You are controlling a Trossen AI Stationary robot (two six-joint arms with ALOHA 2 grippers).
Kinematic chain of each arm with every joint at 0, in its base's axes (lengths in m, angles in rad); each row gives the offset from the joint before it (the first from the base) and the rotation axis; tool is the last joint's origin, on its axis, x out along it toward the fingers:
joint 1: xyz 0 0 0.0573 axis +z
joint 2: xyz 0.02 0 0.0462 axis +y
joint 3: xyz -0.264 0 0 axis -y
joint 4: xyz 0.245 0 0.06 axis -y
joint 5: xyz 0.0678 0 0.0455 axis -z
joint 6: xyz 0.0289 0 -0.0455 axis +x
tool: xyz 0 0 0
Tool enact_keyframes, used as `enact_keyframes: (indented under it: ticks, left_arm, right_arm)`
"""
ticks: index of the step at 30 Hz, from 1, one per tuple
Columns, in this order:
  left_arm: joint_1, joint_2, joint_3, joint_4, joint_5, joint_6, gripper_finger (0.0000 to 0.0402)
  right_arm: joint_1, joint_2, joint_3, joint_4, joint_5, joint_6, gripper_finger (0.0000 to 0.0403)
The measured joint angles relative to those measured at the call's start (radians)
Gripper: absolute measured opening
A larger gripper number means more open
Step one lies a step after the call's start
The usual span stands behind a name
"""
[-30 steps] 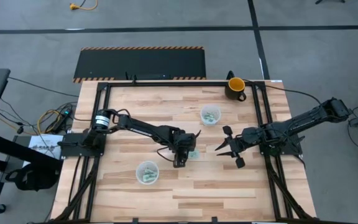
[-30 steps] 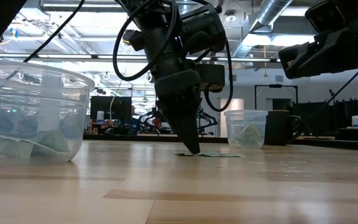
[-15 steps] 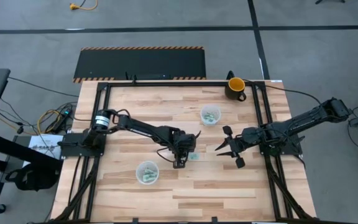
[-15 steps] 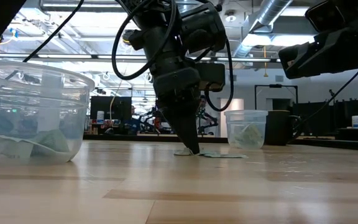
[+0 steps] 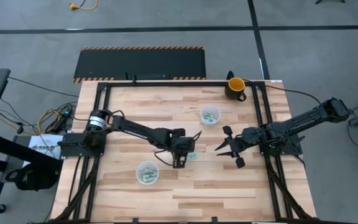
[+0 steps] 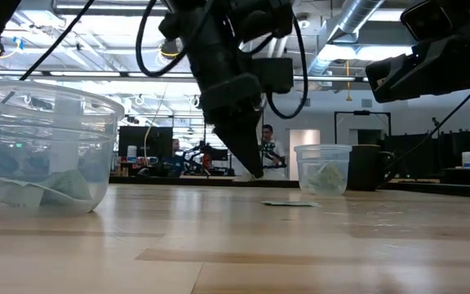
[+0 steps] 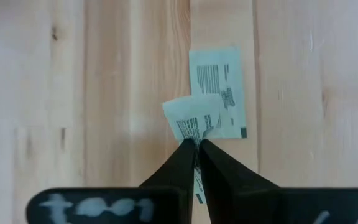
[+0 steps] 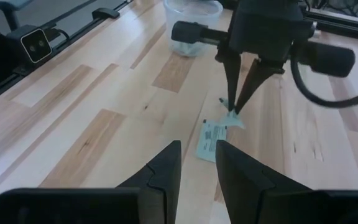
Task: Pick and place Stevia / Truvia into bins
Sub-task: Put the stevia packet into the bottom transparent container
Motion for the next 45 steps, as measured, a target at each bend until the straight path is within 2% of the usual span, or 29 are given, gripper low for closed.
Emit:
enact_keyframes:
  ticks: [5,8,15,21,26,32,37,45]
  left_arm:
    - [-0.015,-0.024,0.000,-0.051,-0.029,-0.022,0.0009]
    - [-0.018,-0.064,0.000,-0.133,0.015,-0.043,0.0009]
    - [-0.028,-0.253,0.000,-0.309,0.067,-0.062,0.0009]
    - [-0.128,-0.389,0.001,-0.396,0.074,-0.014,0.0009]
    - [-0.234,-0.429,0.000,-0.527,0.072,-0.056,0.0009]
    - [-0.308,-0.428,-0.068,-0.498,0.072,-0.146,0.0009]
    - [-0.307,-0.427,-0.136,-0.507,0.068,-0.211,0.0009]
    - [-0.303,-0.427,-0.156,-0.456,0.094,-0.204,0.0009]
  right_arm:
    - [0.000,0.000,0.000,0.002,0.000,0.000,0.0093]
    - [0.000,0.000,0.000,0.006,0.000,0.000,0.0093]
    - [0.001,0.000,0.000,0.009,0.000,0.011,0.0093]
    - [0.001,0.000,0.000,0.009,0.000,0.010,0.0093]
    - [0.001,0.000,0.000,0.008,0.000,0.010,0.0093]
    - [0.001,0.000,0.000,0.009,0.000,0.008,0.0093]
    - [0.001,0.000,0.000,0.017,0.000,0.010,0.0093]
    - [0.001,0.000,0.000,0.027,0.000,0.018,0.0093]
